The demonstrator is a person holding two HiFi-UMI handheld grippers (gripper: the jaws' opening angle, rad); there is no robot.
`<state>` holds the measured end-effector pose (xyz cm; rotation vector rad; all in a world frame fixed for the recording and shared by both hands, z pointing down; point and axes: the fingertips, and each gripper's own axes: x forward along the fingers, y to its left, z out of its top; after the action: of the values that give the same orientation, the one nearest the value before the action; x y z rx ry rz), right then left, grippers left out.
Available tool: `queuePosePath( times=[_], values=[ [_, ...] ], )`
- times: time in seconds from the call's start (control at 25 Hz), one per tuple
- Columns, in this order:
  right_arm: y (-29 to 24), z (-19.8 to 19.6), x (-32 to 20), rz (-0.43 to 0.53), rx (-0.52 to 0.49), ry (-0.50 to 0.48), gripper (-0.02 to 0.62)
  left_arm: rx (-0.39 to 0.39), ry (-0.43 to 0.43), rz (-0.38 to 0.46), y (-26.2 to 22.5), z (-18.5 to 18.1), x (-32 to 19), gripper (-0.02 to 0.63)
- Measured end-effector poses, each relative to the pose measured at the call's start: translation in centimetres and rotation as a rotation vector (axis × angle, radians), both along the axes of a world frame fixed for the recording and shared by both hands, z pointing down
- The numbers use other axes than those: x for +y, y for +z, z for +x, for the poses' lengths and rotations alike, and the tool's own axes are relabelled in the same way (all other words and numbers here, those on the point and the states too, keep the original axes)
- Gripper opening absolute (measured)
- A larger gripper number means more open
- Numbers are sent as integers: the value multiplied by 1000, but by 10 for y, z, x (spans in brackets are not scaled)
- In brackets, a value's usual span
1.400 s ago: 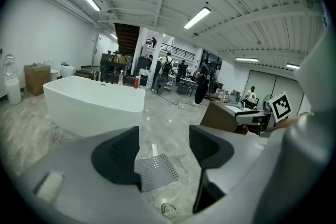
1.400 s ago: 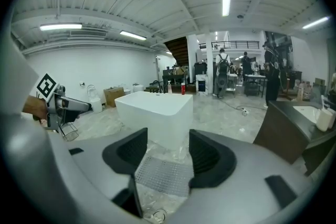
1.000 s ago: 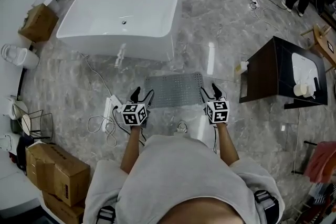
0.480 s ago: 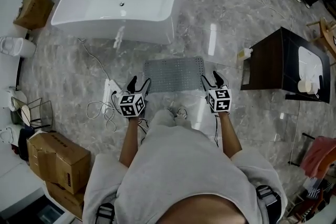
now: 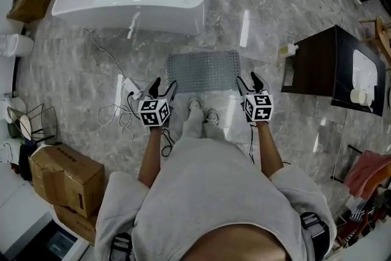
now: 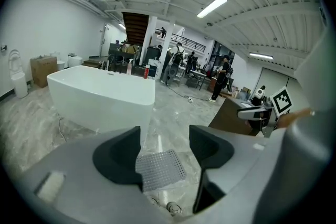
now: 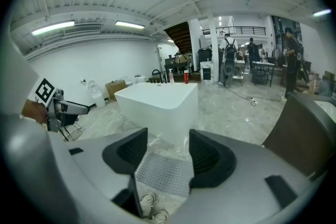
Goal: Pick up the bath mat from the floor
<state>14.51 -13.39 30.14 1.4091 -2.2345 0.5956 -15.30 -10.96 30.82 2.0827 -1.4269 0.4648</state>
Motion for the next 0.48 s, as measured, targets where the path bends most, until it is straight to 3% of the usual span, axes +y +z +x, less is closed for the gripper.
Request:
queuePosePath(
  times=[0.48],
  values=[
    [12,-40,-27,-39,37,80,244,54,14,-60,33,-56,-26,298]
  ],
)
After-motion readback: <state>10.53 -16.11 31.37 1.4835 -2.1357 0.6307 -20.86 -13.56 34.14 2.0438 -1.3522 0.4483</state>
